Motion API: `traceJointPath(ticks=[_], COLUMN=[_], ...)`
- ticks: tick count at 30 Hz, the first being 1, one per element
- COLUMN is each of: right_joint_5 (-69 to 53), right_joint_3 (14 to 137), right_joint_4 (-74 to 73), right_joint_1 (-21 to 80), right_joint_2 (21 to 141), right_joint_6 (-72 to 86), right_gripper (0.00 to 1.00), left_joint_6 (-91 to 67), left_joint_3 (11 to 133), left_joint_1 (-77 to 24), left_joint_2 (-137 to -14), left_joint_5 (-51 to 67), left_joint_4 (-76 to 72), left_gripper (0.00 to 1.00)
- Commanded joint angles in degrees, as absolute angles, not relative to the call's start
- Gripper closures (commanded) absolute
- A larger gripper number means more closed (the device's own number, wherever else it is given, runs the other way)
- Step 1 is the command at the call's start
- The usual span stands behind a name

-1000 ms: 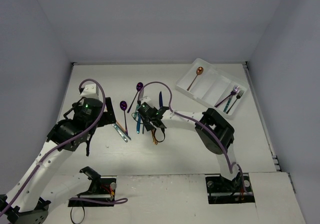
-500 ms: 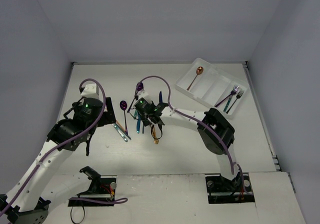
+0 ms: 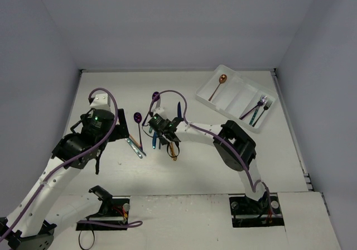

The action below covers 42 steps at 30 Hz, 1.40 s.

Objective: Sort the eating utensils into containers

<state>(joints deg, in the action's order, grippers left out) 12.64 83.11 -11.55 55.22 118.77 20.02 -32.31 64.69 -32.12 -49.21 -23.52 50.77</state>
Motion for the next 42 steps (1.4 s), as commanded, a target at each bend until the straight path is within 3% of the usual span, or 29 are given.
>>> traceJointPath(ticks=[1,5,11,27,35,42], right_joint_5=[14.4,14.9,15.2,16.3,17.4,19.9], right_joint_3=[84.7,84.1,83.6,94.8,98.5,105.6], right_joint_4=[-12.0,-12.0,-12.0,-11.0,-10.3,-9.8], right_joint_1=[55.4,55.3,55.0,48.3,36.5,22.0], right_joint_2=[118.9,119.0,119.3,106.7,106.8,114.5], right_joint_6=[22.2,22.7,22.9,24.8,31.2,38.0], right_gripper=[0.78,0.81,1.0,1.0,1.0,1.0], left_joint_6=[-31.3,-31.3,-31.3,-32.1,-32.9,-33.9], left_joint_3=[66.4,66.4,66.3,65.6,65.0,64.2], left_joint_1=[-31.7,-31.7,-31.7,-31.6,-31.6,-31.6], left_joint_2=[-48.6,-48.8,-49.0,-48.9,-48.6,-49.2], left_joint_5=[-23.8,-23.8,-23.9,-24.3,-24.1,-22.0], left_joint_4=[49.7,49.6,49.6,49.5,49.5,49.7], left_gripper=[0.15,0.15,0.15,0.15,0.15,0.16])
